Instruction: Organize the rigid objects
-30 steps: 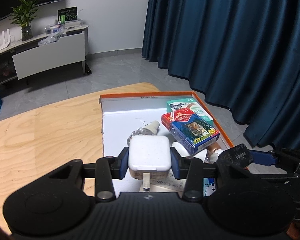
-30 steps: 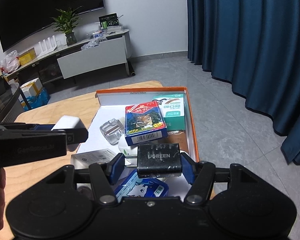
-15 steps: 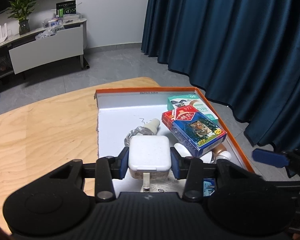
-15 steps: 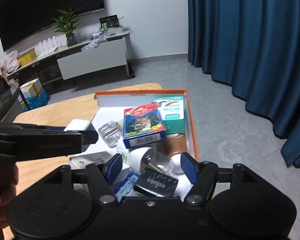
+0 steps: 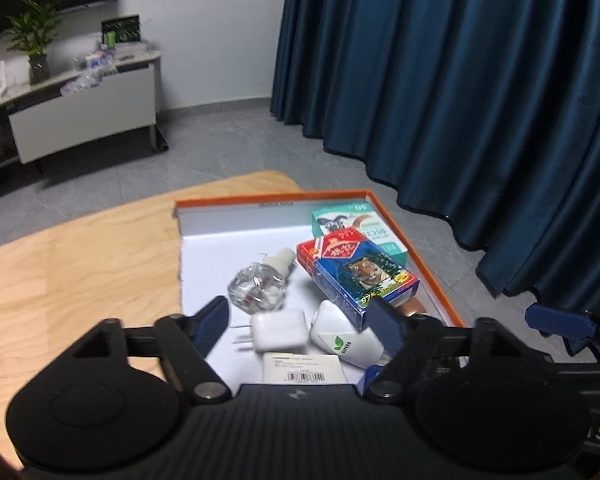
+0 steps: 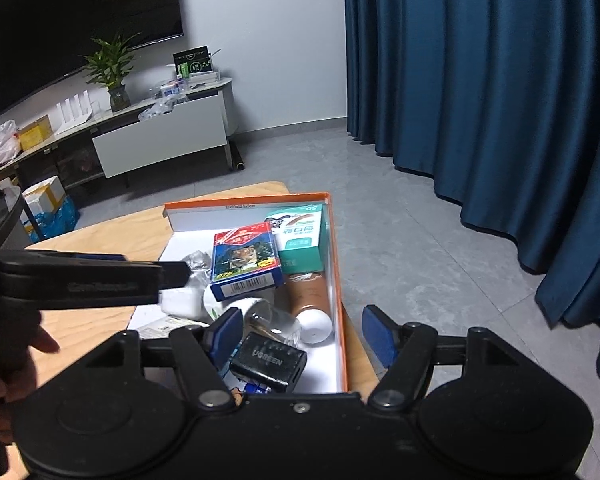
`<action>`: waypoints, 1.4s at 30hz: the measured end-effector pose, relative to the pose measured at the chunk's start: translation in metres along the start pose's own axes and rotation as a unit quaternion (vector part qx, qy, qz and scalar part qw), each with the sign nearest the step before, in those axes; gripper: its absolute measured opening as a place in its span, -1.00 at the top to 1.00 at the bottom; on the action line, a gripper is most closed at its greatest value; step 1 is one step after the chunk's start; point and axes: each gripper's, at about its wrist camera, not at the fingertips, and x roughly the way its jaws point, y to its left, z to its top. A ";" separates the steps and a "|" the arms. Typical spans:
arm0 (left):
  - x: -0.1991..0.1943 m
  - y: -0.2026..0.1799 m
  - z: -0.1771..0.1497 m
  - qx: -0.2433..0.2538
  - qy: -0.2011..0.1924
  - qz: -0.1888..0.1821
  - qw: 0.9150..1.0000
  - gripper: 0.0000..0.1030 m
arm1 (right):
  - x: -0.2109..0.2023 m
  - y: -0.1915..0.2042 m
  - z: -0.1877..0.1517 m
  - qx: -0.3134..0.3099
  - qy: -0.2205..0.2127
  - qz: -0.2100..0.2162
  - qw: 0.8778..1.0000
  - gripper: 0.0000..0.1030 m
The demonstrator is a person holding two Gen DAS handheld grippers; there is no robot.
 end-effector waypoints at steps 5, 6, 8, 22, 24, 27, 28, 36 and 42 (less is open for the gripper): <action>-0.039 -0.011 -0.005 0.006 -0.013 0.045 0.999 -1.00 | -0.021 -0.009 -0.001 0.008 0.000 0.010 1.000 -0.58; -0.047 -0.013 -0.007 0.004 -0.011 0.057 0.998 -1.00 | -0.025 -0.012 -0.002 0.012 0.003 0.013 1.000 -0.58; -0.058 -0.016 -0.014 -0.002 0.000 0.074 0.997 -1.00 | -0.032 -0.016 -0.006 0.014 0.009 0.013 1.000 -0.60; -0.085 -0.024 -0.065 0.000 0.025 0.106 0.994 -1.00 | -0.042 -0.007 -0.039 -0.001 0.056 0.017 0.998 -0.62; -0.085 -0.026 -0.066 0.003 0.026 0.104 0.994 -1.00 | -0.041 -0.006 -0.041 -0.003 0.059 0.017 0.998 -0.62; -0.085 -0.026 -0.067 0.000 0.024 0.103 0.994 -1.00 | -0.038 -0.006 -0.043 -0.008 0.062 0.015 0.998 -0.62; -0.084 -0.025 -0.067 -0.004 0.024 0.098 0.995 -1.00 | -0.036 -0.006 -0.042 -0.008 0.064 0.015 0.998 -0.62; -0.070 -0.022 -0.068 -0.014 0.039 0.101 0.994 -1.00 | -0.017 -0.005 -0.043 -0.015 0.079 0.015 0.997 -0.62; -0.060 -0.019 -0.069 -0.020 0.058 0.099 0.993 -1.00 | -0.007 0.000 -0.042 -0.021 0.084 0.018 0.996 -0.62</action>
